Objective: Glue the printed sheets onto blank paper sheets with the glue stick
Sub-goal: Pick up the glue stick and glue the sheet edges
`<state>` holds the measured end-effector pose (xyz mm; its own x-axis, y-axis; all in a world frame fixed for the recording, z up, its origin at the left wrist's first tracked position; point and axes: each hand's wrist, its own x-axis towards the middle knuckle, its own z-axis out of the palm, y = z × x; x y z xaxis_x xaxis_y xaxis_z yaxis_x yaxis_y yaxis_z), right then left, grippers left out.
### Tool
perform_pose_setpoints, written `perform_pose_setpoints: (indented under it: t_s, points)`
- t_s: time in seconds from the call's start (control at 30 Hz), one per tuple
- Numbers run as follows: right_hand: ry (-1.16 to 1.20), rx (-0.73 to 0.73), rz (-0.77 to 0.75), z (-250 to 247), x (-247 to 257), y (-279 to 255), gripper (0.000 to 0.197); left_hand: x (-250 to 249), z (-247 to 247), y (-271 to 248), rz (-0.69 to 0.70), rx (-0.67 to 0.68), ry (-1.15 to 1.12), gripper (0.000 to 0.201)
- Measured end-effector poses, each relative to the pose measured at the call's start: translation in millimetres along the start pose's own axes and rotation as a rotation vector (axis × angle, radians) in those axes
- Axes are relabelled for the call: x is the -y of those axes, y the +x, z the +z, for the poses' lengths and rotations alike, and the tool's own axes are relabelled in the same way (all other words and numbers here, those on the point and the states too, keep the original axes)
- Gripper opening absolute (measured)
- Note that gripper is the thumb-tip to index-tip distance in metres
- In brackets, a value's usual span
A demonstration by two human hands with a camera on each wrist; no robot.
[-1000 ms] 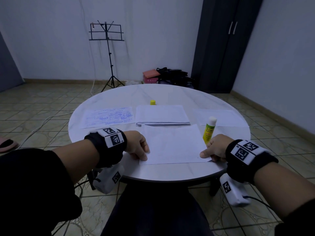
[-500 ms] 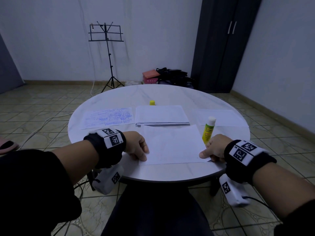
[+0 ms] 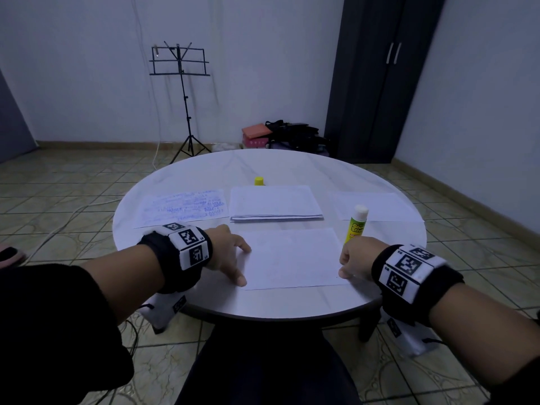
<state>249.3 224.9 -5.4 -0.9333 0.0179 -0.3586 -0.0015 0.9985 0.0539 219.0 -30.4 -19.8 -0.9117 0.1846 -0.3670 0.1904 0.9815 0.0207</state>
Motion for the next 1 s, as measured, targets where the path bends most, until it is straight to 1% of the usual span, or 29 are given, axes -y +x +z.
perform_pose_setpoints:
  t_s: [0.07, 0.17, 0.2, 0.23, 0.3, 0.33, 0.4, 0.43, 0.47, 0.57, 0.63, 0.73, 0.77, 0.87, 1.0]
  points:
    - [-0.080, 0.009, -0.028, -0.1, 1.2, 2.7, 0.023, 1.0, -0.1, 0.1, 0.020, -0.005, 0.074, 0.083]
    - [-0.023, 0.002, -0.063, 0.5, 2.0, 7.9, 0.015, 7.2, -3.2, -0.9, -0.008, 0.033, 0.040, 0.086]
    - [0.012, 0.000, -0.078, 0.3, 3.9, 7.7, 0.018, 10.3, -4.5, -1.1, -0.018, 0.047, 0.037, 0.087]
    - [0.034, 0.003, -0.089, 0.3, 5.9, 8.8, 0.024, 12.8, -6.0, -2.5, -0.031, 0.060, 0.048, 0.087]
    - [0.029, 0.026, -0.102, -1.4, 12.5, 10.3, 0.034, 19.9, -7.9, -4.6, -0.047, 0.069, 0.083, 0.091]
    - [0.019, 0.040, -0.110, -4.1, 16.6, 10.2, 0.033, 23.1, -9.3, -6.0, -0.051, 0.074, 0.107, 0.097]
    - [0.046, 0.065, -0.086, -12.9, 27.0, 10.5, 0.025, 29.1, -11.1, -8.1, -0.049, 0.089, 0.157, 0.106]
    - [0.042, 0.063, -0.082, -18.2, 34.7, 10.5, 0.021, 30.4, -12.1, -9.9, -0.039, 0.099, 0.178, 0.106]
    - [0.020, 0.043, -0.099, -23.6, 43.9, 11.5, 0.022, 32.0, -12.9, -10.5, -0.021, 0.102, 0.195, 0.103]
    - [-0.069, -0.060, -0.217, -32.4, 80.6, 19.5, 0.033, 33.2, -13.9, -13.8, 0.008, 0.093, 0.220, 0.100]
    - [-0.094, -0.059, -0.323, -31.8, 111.0, 26.8, 0.040, 33.1, -13.4, -13.9, 0.003, 0.082, 0.223, 0.100]
    - [-0.157, -0.026, -0.418, -28.5, 152.6, 27.9, 0.079, 32.6, -13.0, -12.3, -0.062, 0.101, 0.174, 0.099]
    - [-0.188, -0.024, -0.450, -25.8, 161.0, 31.1, 0.083, 32.3, -13.3, -12.0, -0.081, 0.114, 0.159, 0.099]
    - [-0.253, 0.038, -0.450, -15.5, 165.7, 39.5, 0.069, 33.6, -13.4, -9.8, -0.092, 0.135, 0.145, 0.101]
    - [-0.251, 0.077, -0.456, -12.8, 134.7, 40.2, 0.084, 35.5, -13.2, -7.6, -0.091, 0.129, 0.146, 0.104]
